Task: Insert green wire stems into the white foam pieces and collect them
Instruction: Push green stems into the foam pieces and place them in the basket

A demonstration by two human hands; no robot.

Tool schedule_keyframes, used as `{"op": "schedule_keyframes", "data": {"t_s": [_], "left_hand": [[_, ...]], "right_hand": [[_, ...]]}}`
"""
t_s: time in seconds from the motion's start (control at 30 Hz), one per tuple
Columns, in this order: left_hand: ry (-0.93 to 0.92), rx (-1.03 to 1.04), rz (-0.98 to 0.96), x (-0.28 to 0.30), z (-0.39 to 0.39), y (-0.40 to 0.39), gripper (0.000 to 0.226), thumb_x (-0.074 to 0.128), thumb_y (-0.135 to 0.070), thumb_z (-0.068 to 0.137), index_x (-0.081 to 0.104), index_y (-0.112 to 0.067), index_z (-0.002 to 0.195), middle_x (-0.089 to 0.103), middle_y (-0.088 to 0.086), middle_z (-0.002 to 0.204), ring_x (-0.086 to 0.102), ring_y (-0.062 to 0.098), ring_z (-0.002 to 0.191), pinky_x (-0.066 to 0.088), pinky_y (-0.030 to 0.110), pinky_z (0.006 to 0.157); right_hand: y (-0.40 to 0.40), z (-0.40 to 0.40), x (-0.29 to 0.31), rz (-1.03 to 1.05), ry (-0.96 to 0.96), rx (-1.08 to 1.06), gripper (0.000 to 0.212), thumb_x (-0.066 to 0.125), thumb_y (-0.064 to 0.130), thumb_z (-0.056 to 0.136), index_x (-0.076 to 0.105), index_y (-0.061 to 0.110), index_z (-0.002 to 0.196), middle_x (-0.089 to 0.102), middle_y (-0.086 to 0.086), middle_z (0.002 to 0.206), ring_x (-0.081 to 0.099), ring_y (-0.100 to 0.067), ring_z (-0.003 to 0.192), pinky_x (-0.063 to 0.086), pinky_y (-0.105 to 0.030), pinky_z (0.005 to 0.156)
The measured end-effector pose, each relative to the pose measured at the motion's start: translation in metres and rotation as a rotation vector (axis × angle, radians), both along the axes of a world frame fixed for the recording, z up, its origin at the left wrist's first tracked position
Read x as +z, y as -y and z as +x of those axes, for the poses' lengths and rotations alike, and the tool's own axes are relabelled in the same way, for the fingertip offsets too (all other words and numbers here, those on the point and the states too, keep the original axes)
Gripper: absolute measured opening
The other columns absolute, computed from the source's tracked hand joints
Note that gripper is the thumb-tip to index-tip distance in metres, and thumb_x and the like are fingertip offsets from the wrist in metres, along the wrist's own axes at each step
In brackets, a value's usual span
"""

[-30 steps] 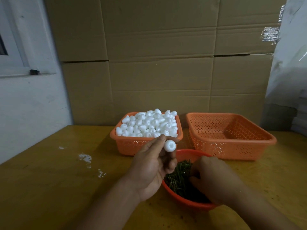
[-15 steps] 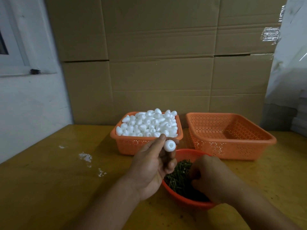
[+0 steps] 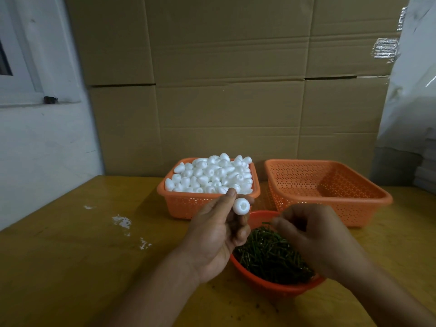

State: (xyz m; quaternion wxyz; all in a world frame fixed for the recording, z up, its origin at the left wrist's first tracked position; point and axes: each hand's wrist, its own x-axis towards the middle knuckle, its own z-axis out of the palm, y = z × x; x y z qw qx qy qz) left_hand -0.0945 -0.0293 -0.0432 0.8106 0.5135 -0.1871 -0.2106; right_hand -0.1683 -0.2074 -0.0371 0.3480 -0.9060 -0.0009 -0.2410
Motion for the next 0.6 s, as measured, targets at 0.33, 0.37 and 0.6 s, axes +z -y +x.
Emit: {"op": "schedule_keyframes", "data": {"t_s": [0.33,0.37,0.6], "left_hand": [[0.036,-0.009,0.018,-0.001,0.000,0.000,0.043,0.068,-0.049,0.083,0.062,-0.009,0.097,0.051,0.002,0.066,0.045,0.011,0.049,0.037,0.019,0.045],[0.047,-0.014,0.023,0.000,0.000,0.000,0.042,0.068,-0.050,0.082,0.061,-0.010,0.092,0.050,0.002,0.066,0.044,0.010,0.048,0.036,0.019,0.044],[0.097,-0.031,0.037,0.000,-0.003,0.000,0.036,0.067,-0.053,0.082,0.065,-0.019,0.070,0.048,0.001,0.062,0.042,0.010,0.045,0.032,0.019,0.043]], "right_hand": [[-0.020,-0.010,0.000,0.320,0.303,0.204,0.029,0.066,0.049,0.081,0.065,0.023,0.069,0.053,-0.001,0.051,0.041,-0.002,0.042,0.032,-0.018,0.040],[-0.021,-0.010,0.000,0.328,0.324,0.211,0.025,0.068,0.047,0.080,0.067,0.024,0.070,0.056,0.000,0.053,0.043,-0.001,0.042,0.033,-0.015,0.041],[-0.026,-0.010,-0.002,0.342,0.396,0.159,0.020,0.069,0.046,0.077,0.073,0.027,0.080,0.070,0.000,0.067,0.060,-0.012,0.051,0.048,-0.023,0.045]]}}
